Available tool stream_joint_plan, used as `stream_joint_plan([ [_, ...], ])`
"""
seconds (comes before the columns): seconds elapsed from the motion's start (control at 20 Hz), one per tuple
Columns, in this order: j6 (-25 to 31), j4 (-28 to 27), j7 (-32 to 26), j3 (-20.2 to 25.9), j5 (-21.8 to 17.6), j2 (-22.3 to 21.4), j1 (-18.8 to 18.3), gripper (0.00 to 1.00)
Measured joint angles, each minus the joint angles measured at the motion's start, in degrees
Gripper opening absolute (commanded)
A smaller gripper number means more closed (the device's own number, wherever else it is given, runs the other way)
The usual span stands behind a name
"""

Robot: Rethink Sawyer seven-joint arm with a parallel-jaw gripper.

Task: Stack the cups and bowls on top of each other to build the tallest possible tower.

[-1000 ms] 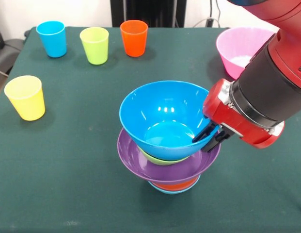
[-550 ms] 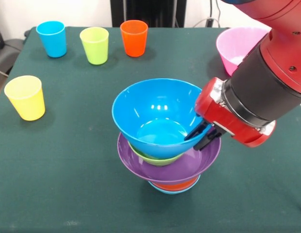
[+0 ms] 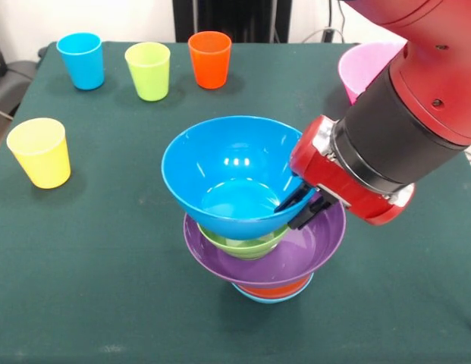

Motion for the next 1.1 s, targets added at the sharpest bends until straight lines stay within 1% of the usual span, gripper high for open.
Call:
stream_joint_plan([
  [0.6, 0.0, 0.0, 0.0, -3.15, 2.76, -0.01, 0.2, 0.0],
  [1.1, 0.0, 0.01, 0.0, -4.13, 3.49, 0.15, 0.91, 0.0],
])
